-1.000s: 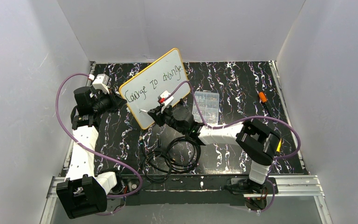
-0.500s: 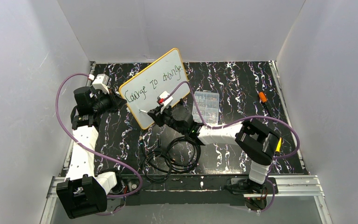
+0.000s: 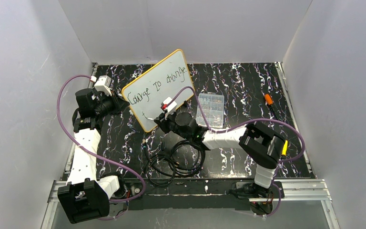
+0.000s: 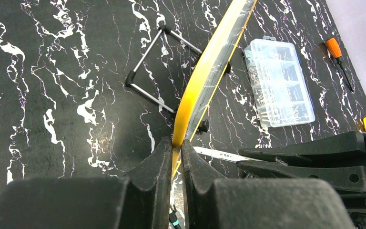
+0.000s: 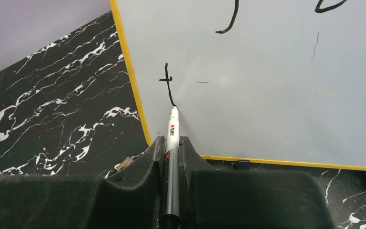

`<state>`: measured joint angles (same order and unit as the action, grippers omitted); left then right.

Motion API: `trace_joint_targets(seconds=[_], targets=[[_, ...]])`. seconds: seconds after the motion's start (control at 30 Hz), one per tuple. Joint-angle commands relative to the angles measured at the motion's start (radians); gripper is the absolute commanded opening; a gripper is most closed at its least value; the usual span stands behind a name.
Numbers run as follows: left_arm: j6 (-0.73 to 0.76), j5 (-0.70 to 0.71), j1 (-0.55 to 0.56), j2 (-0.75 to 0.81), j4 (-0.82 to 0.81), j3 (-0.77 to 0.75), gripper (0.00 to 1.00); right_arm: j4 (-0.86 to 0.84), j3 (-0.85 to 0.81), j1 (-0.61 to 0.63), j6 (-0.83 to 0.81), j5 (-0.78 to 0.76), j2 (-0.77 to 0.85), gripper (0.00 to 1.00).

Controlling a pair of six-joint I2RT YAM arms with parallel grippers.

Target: Write a sentence on the whiteboard

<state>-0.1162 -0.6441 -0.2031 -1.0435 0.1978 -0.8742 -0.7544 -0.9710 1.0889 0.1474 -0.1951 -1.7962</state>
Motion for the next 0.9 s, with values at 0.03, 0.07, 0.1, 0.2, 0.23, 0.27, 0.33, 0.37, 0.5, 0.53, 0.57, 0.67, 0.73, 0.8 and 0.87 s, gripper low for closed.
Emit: trace_joint_targets(seconds=[0.03, 0.07, 0.1, 0.2, 0.23, 0.27, 0.33, 0.37, 0.5, 0.53, 0.57, 0.67, 0.73, 0.8, 0.87], targets=[[-0.006, -0.02, 0.004, 0.006, 0.002, -0.012, 0.0, -0.022, -0.01, 0.003, -0.015, -0.091, 0.0, 0.01], [-0.006, -0.02, 0.004, 0.006, 0.002, -0.012, 0.0, -0.027, -0.014, 0.003, -0.021, -0.095, 0.005, 0.01], [-0.007, -0.019, 0.003, 0.006, 0.002, -0.012, 0.0, -0.031, -0.018, 0.003, -0.027, -0.097, 0.009, 0.01], [-0.007, -0.02, 0.003, 0.006, 0.002, -0.011, 0.0, -0.041, -0.027, 0.003, -0.036, -0.102, 0.026, 0.01], [-0.007, -0.019, 0.003, 0.007, 0.001, -0.012, 0.0, -0.044, -0.029, 0.004, -0.037, -0.098, 0.034, 0.01], [-0.007, -0.02, 0.003, 0.006, 0.002, -0.011, 0.0, -0.049, -0.029, 0.003, -0.038, -0.093, 0.043, 0.01], [-0.007, -0.019, 0.002, 0.008, 0.001, -0.011, 0.0, -0.063, -0.024, 0.003, -0.038, -0.08, 0.064, 0.01], [-0.008, -0.02, 0.003, 0.008, 0.002, -0.011, 0.0, -0.071, -0.022, 0.003, -0.037, -0.075, 0.072, 0.01], [-0.007, -0.019, 0.003, 0.007, 0.002, -0.011, 0.0, -0.101, -0.025, 0.003, -0.036, -0.057, 0.088, 0.01], [-0.007, -0.018, 0.003, 0.007, 0.002, -0.011, 0.0, -0.107, -0.029, 0.004, -0.038, -0.057, 0.088, 0.01], [-0.005, -0.017, 0.003, 0.007, 0.002, -0.011, 0.0, -0.11, -0.036, 0.003, -0.041, -0.059, 0.084, 0.01], [-0.006, -0.018, 0.003, 0.007, 0.002, -0.01, 0.0, -0.122, -0.061, 0.003, -0.059, -0.059, 0.063, 0.01], [-0.005, -0.018, 0.003, 0.005, 0.002, -0.011, 0.0, -0.126, -0.079, 0.003, -0.066, -0.054, 0.046, 0.01], [-0.005, -0.018, 0.002, 0.006, 0.002, -0.01, 0.0, -0.129, -0.09, 0.003, -0.069, -0.052, 0.032, 0.01], [-0.005, -0.018, 0.003, 0.005, 0.002, -0.011, 0.0, -0.128, -0.099, 0.003, -0.071, -0.057, 0.02, 0.01]])
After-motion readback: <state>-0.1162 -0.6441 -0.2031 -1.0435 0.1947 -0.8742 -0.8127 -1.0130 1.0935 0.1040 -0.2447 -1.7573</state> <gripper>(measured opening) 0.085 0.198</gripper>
